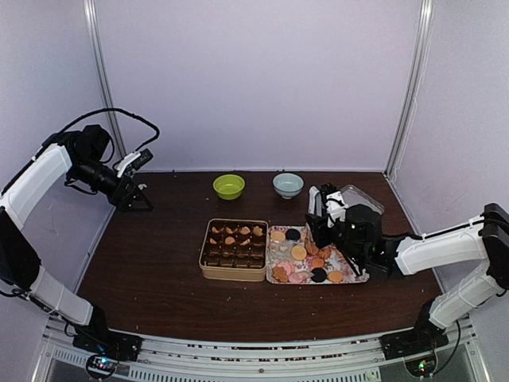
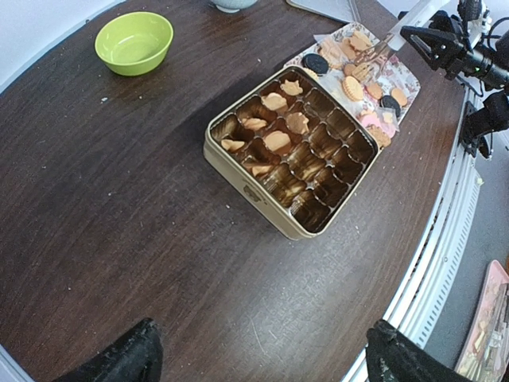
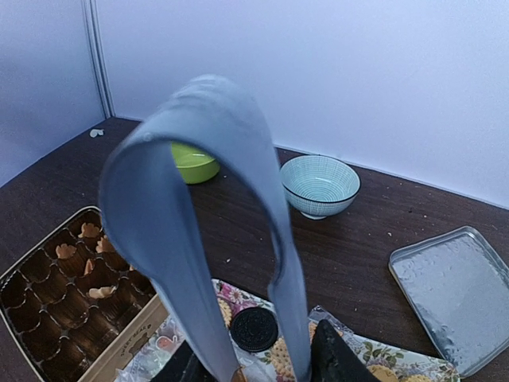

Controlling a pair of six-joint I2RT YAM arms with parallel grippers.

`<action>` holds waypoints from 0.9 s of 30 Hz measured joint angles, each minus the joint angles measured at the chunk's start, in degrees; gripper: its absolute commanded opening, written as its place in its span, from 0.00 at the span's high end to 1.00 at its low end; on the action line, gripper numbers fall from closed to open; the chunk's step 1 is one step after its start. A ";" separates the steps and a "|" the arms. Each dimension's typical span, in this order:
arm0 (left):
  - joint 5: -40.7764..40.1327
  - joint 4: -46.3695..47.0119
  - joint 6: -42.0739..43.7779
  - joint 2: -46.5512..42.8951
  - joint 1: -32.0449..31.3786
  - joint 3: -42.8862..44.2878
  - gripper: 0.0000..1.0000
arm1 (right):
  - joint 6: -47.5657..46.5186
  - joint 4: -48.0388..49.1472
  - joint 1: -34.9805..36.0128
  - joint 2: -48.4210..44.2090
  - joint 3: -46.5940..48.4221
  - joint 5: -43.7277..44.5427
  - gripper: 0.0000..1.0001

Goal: Pack the cookies
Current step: Pick up the fake cookies from the plate.

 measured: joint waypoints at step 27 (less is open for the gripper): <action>-0.17 -0.46 0.74 0.00 0.00 0.22 0.09 | -5.33 -4.00 0.22 6.75 8.35 -0.48 0.56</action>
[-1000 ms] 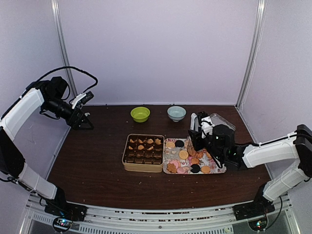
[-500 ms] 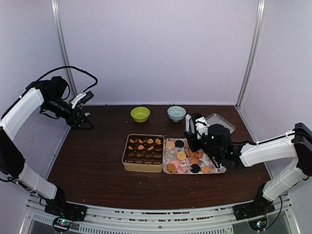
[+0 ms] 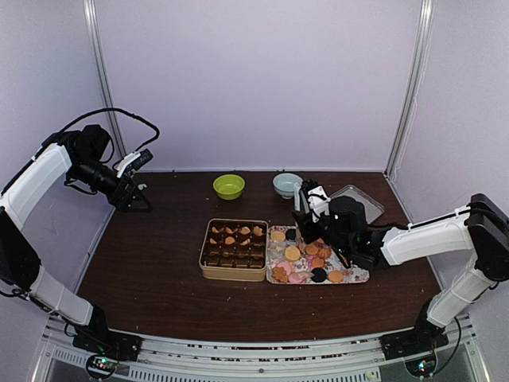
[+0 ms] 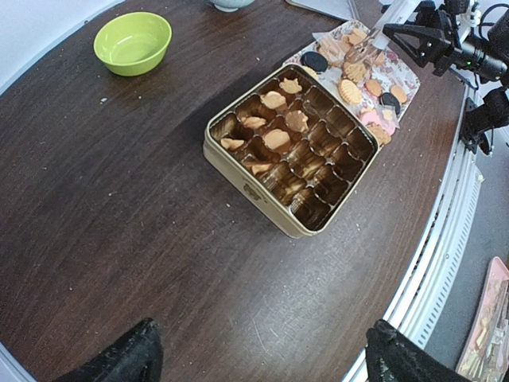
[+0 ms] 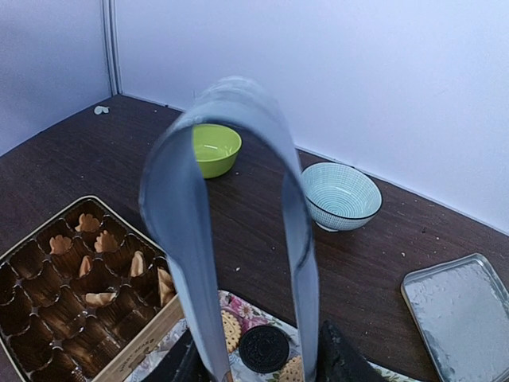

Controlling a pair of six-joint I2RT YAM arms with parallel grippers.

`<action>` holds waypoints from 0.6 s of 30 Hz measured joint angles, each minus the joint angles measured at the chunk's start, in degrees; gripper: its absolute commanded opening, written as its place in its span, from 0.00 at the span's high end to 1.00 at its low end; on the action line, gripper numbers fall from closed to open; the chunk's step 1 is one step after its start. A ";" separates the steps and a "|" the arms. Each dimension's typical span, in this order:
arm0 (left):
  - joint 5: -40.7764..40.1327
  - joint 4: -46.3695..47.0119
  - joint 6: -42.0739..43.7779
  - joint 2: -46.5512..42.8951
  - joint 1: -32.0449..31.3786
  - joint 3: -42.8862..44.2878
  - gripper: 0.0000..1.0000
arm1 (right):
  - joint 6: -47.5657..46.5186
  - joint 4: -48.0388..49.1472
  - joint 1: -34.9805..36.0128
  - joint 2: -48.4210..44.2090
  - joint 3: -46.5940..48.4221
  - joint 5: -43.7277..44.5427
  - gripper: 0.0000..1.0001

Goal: Pack the cookies
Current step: Pick up the fake cookies from the plate.

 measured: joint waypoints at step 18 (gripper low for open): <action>0.02 -0.50 0.13 0.00 -0.02 0.44 0.09 | -1.68 6.21 -1.01 -1.33 -5.18 2.23 0.58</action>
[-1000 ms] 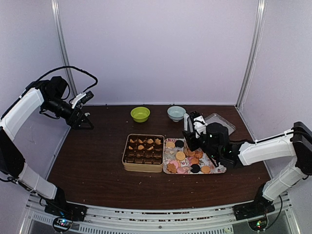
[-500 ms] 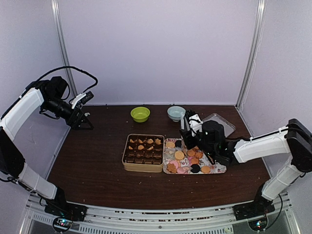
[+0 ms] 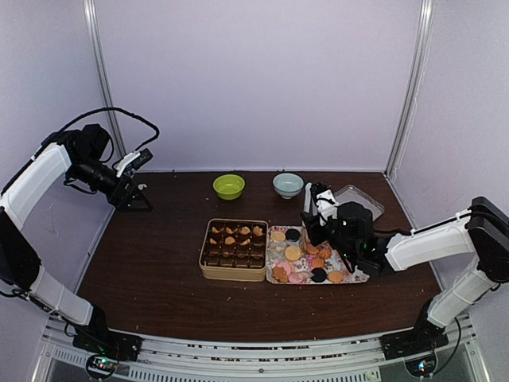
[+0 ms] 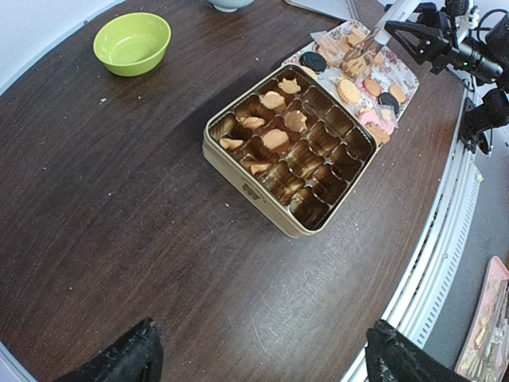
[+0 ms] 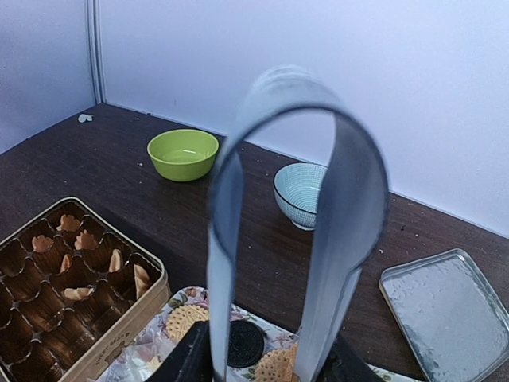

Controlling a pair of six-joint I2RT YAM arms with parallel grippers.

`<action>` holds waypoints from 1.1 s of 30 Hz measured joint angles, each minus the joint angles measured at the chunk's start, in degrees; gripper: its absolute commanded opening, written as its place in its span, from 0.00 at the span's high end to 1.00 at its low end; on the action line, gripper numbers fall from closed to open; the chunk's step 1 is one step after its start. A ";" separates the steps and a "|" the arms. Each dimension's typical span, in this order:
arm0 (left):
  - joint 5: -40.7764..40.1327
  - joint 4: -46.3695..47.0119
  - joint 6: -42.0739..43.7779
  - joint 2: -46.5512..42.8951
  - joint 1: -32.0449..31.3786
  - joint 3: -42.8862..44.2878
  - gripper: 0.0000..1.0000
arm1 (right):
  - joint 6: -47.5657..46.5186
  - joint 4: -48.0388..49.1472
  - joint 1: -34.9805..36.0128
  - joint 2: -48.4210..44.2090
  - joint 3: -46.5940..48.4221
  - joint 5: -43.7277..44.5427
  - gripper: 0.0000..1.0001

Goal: Pack the cookies
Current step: Pick up the fake cookies from the plate.

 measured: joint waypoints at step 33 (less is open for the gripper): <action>-0.11 -0.85 0.22 0.00 0.00 0.79 0.09 | 2.86 -1.62 -1.92 -2.54 -0.22 -0.96 0.86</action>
